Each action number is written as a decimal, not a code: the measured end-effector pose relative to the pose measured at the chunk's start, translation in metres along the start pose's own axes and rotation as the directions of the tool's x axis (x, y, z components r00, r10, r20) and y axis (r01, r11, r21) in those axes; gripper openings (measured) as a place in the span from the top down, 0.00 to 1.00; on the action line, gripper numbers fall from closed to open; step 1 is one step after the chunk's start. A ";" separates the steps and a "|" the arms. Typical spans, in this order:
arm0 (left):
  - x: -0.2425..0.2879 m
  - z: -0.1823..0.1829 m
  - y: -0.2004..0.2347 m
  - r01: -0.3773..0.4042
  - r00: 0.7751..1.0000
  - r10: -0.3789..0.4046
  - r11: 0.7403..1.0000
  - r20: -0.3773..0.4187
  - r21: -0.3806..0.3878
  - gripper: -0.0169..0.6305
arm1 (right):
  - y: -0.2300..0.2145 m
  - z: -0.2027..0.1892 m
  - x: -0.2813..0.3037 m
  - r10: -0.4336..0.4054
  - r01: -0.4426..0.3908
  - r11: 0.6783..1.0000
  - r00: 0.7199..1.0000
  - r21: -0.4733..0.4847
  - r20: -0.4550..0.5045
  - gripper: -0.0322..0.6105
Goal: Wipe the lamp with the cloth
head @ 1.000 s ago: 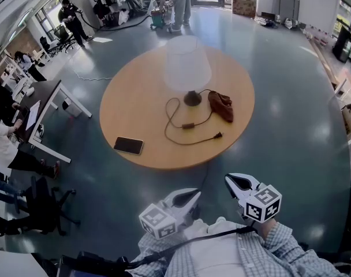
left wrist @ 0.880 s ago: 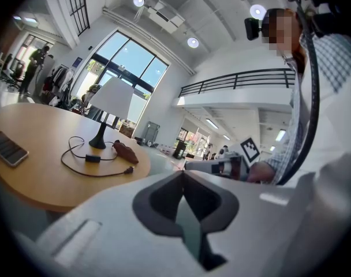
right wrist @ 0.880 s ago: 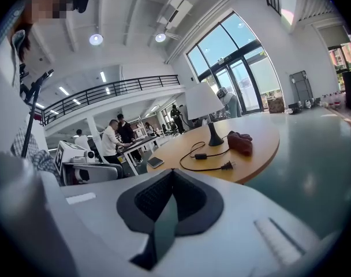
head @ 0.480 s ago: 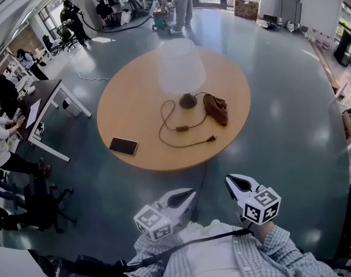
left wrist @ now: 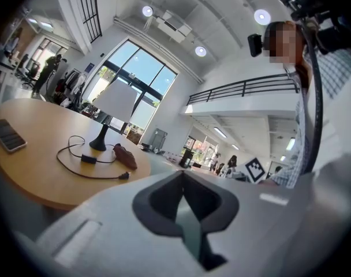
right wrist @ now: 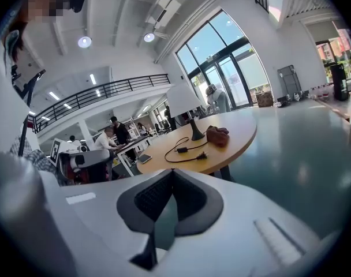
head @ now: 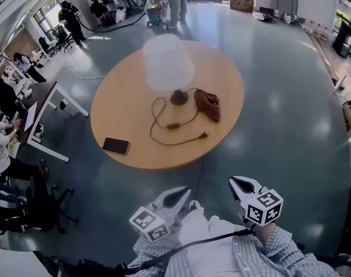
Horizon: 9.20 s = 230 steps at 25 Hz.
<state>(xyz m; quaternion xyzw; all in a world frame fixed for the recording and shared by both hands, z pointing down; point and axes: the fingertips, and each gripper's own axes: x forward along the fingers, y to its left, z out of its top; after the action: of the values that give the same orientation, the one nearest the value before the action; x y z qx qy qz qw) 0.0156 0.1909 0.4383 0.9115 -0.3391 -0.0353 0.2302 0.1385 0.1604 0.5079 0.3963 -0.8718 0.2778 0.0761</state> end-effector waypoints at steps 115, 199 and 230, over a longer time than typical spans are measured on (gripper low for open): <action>0.152 0.165 0.274 0.223 0.860 0.019 0.885 0.509 -0.408 0.73 | -0.134 0.313 0.292 0.091 -0.088 0.933 0.996 -0.348 -0.007 0.83; 0.161 0.161 0.277 0.223 0.883 0.024 0.857 0.469 -0.464 0.74 | 0.065 0.268 0.234 0.051 -0.528 -0.541 0.757 -0.655 -0.652 0.83; 0.083 0.184 0.258 -0.133 0.979 0.114 0.986 0.167 0.104 0.69 | -0.030 0.237 0.230 0.329 -0.460 0.433 0.881 -0.775 -0.339 0.83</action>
<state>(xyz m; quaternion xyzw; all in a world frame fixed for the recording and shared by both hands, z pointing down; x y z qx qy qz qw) -0.1167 -0.1061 0.3965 0.8946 -0.4140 -0.0745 0.1511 0.0265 -0.1338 0.4039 0.0751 -0.9559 -0.1379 0.2482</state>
